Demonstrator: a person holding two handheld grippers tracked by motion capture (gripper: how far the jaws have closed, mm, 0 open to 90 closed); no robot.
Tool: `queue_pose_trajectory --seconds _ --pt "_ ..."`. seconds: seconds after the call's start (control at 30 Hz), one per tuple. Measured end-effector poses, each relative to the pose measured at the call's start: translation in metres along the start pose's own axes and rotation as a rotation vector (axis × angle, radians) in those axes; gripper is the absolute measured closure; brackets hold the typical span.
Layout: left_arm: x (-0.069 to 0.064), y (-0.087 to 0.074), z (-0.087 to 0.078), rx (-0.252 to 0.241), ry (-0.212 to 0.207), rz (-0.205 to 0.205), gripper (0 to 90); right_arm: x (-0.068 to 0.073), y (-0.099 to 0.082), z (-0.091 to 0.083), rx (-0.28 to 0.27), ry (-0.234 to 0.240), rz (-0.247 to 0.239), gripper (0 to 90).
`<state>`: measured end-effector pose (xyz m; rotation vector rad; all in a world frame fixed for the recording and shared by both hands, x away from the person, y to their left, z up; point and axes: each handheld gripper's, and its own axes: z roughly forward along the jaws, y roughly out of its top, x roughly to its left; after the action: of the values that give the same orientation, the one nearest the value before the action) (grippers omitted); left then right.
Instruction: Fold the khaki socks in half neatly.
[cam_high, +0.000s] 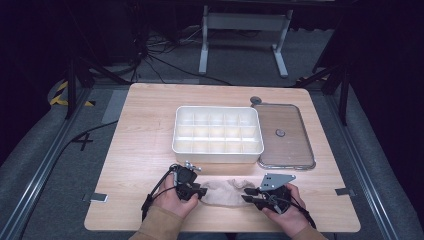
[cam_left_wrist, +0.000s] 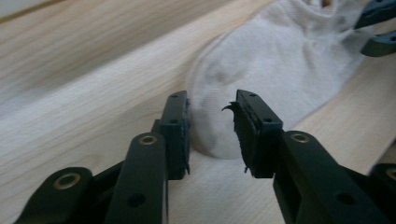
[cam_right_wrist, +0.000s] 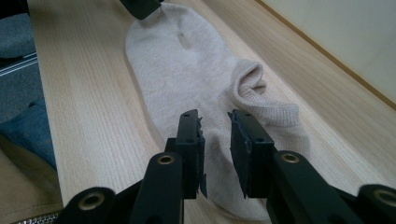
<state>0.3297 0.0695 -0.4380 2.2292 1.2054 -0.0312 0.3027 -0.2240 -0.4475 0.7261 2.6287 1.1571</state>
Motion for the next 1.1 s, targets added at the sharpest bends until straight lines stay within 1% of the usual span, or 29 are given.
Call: queue_pose_trajectory --seconds 0.03,0.07,0.1,0.17,0.23,0.3,0.47,0.57,0.63,0.7,0.73,0.9,1.0,1.07,1.1 --pt "0.002 0.000 0.000 0.000 0.003 -0.002 64.5 0.000 0.000 0.001 -0.003 0.000 -0.002 72.5" --pt "0.003 -0.001 0.001 0.004 -0.001 -0.014 64.5 0.000 -0.001 0.001 0.002 0.002 0.001 72.4" --pt "0.003 -0.001 0.001 0.004 -0.001 -0.014 64.5 0.000 -0.001 0.001 0.003 0.003 0.002 72.4" --pt "0.004 -0.001 0.004 0.016 -0.022 -0.018 64.6 0.000 -0.001 0.001 0.005 0.001 0.002 72.4" --pt "0.004 -0.001 0.006 0.026 -0.021 -0.013 64.5 0.000 -0.001 0.002 0.004 0.003 0.001 72.3" --pt "0.003 -0.001 0.010 0.038 -0.004 -0.005 63.0 0.000 -0.001 0.003 0.009 0.002 0.002 72.1" --pt "0.001 -0.001 0.010 0.042 -0.009 0.008 62.8 0.001 -0.001 0.005 0.012 0.003 0.000 71.8" --pt "-0.001 -0.001 0.011 0.044 -0.015 0.018 65.3 0.001 -0.001 0.005 0.013 0.003 -0.001 71.8" --pt "-0.001 -0.001 0.011 0.047 -0.004 0.025 69.2 0.001 -0.001 0.004 0.011 0.003 -0.002 71.7" --pt "-0.001 -0.002 0.011 0.053 0.012 0.023 73.3 0.001 -0.001 0.004 0.010 0.003 -0.002 71.7" --pt "-0.001 -0.002 0.011 0.051 0.007 0.020 76.5 0.002 -0.001 0.005 0.010 0.003 -0.002 71.7" --pt "-0.003 -0.001 0.010 0.044 0.017 0.017 81.5 0.002 0.000 0.005 0.004 0.008 -0.006 71.9" --pt "-0.004 0.000 0.007 0.042 0.017 0.023 82.5 0.003 0.004 0.008 -0.003 0.012 0.000 76.0" --pt "-0.005 0.000 0.004 0.038 0.016 0.027 83.1 0.005 0.010 0.012 0.005 0.017 -0.004 84.9" --pt "-0.005 0.001 0.002 0.033 0.014 0.024 83.2 0.006 0.014 0.014 0.009 0.018 -0.007 87.6"
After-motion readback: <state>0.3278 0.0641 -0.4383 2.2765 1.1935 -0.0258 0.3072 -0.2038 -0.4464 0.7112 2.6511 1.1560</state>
